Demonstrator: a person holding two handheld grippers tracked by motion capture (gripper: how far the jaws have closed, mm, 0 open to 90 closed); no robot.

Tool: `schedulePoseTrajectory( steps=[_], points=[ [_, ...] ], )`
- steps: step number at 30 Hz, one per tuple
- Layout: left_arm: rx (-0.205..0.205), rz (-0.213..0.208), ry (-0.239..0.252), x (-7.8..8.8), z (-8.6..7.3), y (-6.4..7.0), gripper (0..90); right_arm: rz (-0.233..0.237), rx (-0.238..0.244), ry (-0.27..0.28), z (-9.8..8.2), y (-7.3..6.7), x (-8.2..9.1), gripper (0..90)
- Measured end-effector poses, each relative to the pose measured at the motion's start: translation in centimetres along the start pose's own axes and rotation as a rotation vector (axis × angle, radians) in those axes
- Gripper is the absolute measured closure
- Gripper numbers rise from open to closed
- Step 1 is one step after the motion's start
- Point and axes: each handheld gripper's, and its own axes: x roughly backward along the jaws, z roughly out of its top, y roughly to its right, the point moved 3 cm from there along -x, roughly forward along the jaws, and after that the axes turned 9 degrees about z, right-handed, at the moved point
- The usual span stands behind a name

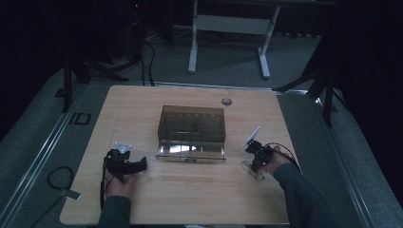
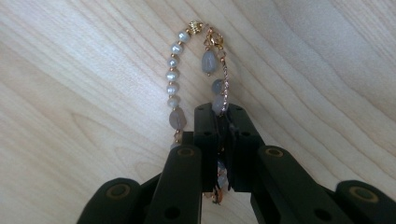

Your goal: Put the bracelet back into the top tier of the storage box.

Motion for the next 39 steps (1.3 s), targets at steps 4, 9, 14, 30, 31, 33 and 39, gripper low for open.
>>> schedulePoseTrajectory(
  steps=[4,9,14,30,31,33,39],
  points=[
    [0.000,0.000,0.000,0.0,0.0,0.0,2.8,0.017,0.000,0.027,-0.1,-0.2,1.0,84.4],
    [0.000,0.000,0.000,0.0,0.0,0.0,2.8,0.025,0.012,0.053,-0.2,-0.6,2.2,84.3],
    [0.000,0.000,0.000,0.0,0.0,0.0,2.8,0.024,0.038,0.064,-0.2,-1.3,3.0,84.3],
    [0.000,0.000,0.000,0.0,0.0,0.0,2.8,0.016,0.102,0.068,0.4,-3.2,5.5,84.3],
    [0.001,0.000,0.000,0.0,0.0,0.0,2.8,0.014,0.107,0.066,0.4,-3.2,5.6,84.3],
    [0.000,0.000,0.000,0.0,0.0,0.0,2.8,0.012,0.112,0.061,0.4,-3.4,5.7,84.3],
    [0.001,0.000,0.000,0.0,0.0,0.0,2.8,0.013,0.124,0.052,0.4,-3.6,6.1,84.3]
  ],
)
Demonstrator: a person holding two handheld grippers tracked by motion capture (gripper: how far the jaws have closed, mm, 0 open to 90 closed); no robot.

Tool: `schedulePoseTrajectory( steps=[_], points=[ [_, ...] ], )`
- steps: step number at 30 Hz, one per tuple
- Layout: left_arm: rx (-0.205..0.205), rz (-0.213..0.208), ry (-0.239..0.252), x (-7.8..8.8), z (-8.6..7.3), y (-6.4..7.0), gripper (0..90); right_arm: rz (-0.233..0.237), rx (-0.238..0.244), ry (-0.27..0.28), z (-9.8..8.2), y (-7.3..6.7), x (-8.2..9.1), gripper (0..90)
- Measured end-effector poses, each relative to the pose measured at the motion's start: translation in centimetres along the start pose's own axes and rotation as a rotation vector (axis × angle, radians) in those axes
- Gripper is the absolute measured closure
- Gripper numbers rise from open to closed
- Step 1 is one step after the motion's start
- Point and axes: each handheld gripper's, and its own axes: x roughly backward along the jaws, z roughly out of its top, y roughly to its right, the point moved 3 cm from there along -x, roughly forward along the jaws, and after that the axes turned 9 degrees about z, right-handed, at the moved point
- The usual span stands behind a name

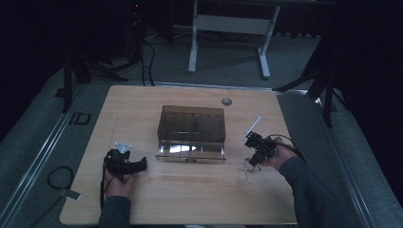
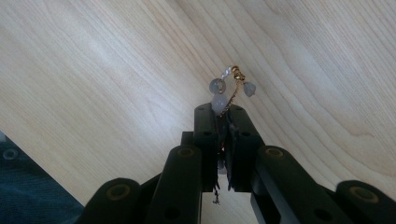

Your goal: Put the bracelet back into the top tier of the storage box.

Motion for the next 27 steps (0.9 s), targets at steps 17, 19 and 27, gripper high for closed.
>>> schedulePoseTrajectory(
  steps=[17,19,27],
  points=[
    [0.001,0.001,0.002,0.0,0.0,0.0,2.8,-0.003,0.046,-0.013,0.3,-0.5,1.5,84.3],
    [0.000,0.001,0.002,0.0,0.0,0.0,2.8,-0.004,0.054,-0.018,0.4,-0.7,1.9,84.3],
    [0.000,0.001,0.002,0.0,0.0,0.0,2.8,-0.002,0.067,-0.019,0.6,-1.0,2.6,84.3]
  ],
)
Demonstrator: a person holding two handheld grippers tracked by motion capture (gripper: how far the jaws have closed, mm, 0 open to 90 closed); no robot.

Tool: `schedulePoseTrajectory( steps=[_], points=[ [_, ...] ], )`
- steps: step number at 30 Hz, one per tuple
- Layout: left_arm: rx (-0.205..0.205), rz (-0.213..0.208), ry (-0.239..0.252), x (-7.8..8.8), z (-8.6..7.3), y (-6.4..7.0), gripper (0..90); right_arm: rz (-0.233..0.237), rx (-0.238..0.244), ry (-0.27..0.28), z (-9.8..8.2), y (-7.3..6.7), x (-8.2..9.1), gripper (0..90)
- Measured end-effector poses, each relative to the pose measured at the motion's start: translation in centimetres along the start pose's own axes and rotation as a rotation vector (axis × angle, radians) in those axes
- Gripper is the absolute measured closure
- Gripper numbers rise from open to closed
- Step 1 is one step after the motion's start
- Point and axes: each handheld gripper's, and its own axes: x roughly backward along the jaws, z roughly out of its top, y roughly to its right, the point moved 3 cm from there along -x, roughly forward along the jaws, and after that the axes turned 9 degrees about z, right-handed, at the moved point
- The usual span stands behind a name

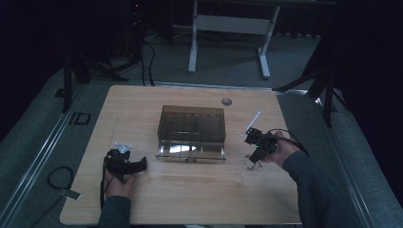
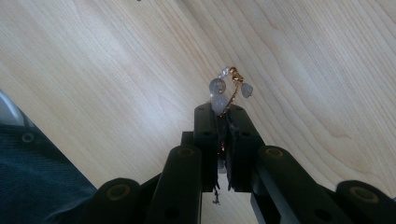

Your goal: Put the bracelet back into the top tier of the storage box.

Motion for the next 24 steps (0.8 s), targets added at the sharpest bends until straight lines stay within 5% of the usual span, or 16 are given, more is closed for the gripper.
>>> schedulePoseTrajectory(
  steps=[24],
  points=[
    [0.001,0.000,-0.001,0.0,0.0,0.0,2.8,-0.011,0.070,-0.018,1.3,-1.1,1.9,84.3]
  ],
)
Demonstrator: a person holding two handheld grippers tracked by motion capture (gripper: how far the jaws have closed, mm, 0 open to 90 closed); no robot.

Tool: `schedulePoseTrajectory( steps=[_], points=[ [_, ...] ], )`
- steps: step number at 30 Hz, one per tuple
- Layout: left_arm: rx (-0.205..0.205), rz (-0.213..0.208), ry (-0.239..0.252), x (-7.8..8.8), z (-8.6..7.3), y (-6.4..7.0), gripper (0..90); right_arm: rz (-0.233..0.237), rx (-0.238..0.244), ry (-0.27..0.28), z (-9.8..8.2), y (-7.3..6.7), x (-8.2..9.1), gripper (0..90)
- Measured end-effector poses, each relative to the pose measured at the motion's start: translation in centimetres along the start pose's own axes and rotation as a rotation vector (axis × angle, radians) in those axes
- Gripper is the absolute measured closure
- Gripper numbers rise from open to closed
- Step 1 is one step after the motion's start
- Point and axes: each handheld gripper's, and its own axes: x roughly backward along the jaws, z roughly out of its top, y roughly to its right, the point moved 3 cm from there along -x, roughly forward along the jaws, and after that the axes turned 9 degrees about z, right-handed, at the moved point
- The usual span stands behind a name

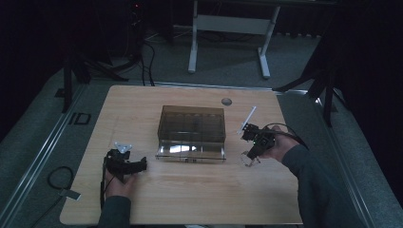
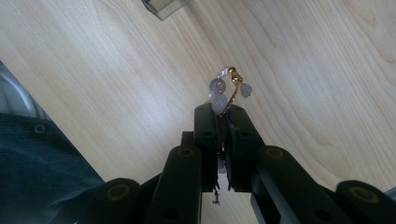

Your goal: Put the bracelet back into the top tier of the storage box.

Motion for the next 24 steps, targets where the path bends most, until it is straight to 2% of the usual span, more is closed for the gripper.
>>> schedulePoseTrajectory(
  steps=[24],
  points=[
    [-0.001,0.000,-0.001,0.0,0.0,0.0,2.8,-0.019,0.044,0.013,1.7,-0.5,2.1,84.3]
  ],
)
